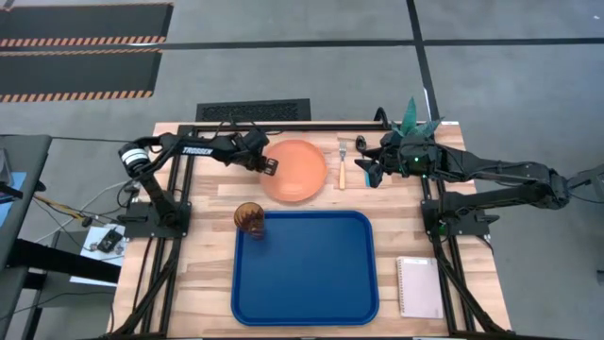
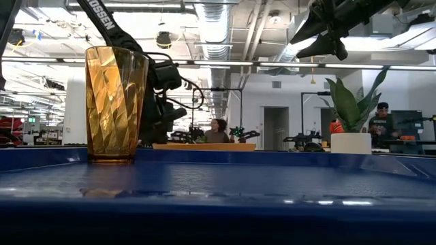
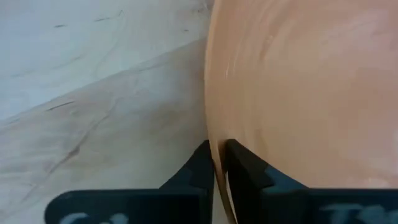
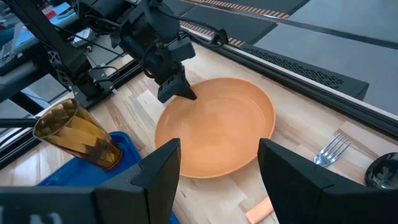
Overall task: Pick and place plate/cup/fork/spoon on tray
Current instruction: Put the orange plate on the blue serving tray to the bottom of the yellow cup
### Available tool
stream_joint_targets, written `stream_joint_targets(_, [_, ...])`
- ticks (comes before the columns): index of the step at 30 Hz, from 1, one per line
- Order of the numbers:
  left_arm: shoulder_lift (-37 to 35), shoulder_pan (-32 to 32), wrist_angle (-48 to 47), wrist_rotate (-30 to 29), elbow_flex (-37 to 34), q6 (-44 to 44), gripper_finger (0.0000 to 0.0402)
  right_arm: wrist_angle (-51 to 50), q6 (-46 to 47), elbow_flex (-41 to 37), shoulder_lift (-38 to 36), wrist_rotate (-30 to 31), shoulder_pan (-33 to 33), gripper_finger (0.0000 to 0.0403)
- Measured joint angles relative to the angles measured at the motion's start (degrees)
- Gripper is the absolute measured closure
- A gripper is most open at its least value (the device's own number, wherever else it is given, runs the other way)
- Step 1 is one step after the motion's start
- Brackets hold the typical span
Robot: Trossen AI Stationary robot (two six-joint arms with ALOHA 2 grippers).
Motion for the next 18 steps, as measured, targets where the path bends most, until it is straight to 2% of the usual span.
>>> stream_joint_targets(8, [-1.3, 1.1, 3.3, 2.0, -0.1, -3.3, 0.0399, 0.0, 0.0, 0.0, 0.0, 0.0, 0.0, 0.0163])
stream_joint_targets(18, [-5.0, 1.7, 3.3, -0.4, 5.6, -3.3, 0.0401, -0.1, -0.2, 0.0, 0.0, 0.0, 0.0, 0.0163])
